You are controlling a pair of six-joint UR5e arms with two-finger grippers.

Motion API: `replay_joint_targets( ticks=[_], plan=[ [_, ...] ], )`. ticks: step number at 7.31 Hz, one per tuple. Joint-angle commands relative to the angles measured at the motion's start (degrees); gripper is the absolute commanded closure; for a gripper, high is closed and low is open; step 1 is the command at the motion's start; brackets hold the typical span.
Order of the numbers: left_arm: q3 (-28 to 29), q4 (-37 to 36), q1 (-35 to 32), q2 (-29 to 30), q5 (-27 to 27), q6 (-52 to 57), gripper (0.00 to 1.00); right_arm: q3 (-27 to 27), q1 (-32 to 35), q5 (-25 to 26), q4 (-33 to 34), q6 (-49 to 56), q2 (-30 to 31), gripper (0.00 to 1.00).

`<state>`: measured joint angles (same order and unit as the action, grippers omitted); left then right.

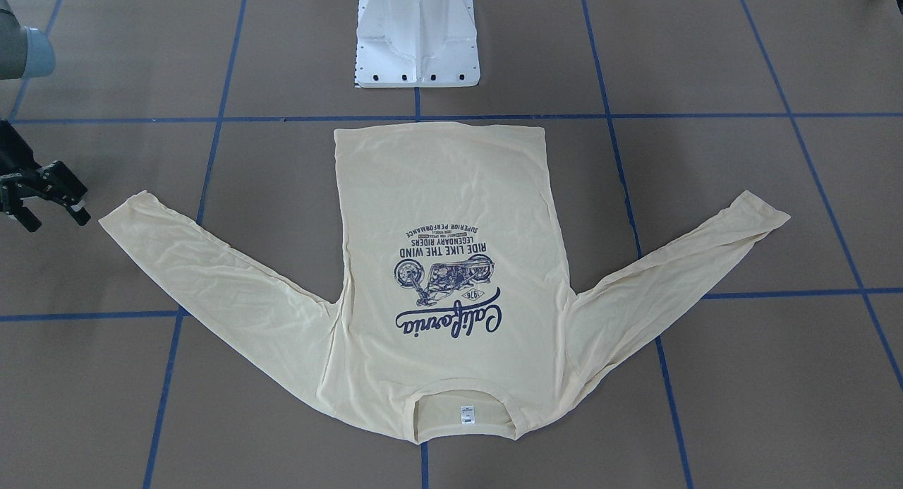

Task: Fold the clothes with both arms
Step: 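Move the right gripper down to the cuff of the sleeve nearest it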

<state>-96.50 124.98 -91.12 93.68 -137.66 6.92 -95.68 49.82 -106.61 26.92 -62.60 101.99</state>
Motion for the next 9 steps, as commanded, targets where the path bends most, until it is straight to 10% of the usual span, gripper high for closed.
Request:
replay_joint_targets(
  ticks=[1,9],
  plan=[
    [0.0,0.0,0.1,-0.2,0.0,0.0,0.00,0.3,-7.5,8.7,-0.6,-1.1,1.0,0.15],
    [0.4,0.1,0.0,-0.2,-0.1,0.0,0.00,-0.1,-11.7,11.4,-0.6,-0.2,3.0,0.46]
  ],
)
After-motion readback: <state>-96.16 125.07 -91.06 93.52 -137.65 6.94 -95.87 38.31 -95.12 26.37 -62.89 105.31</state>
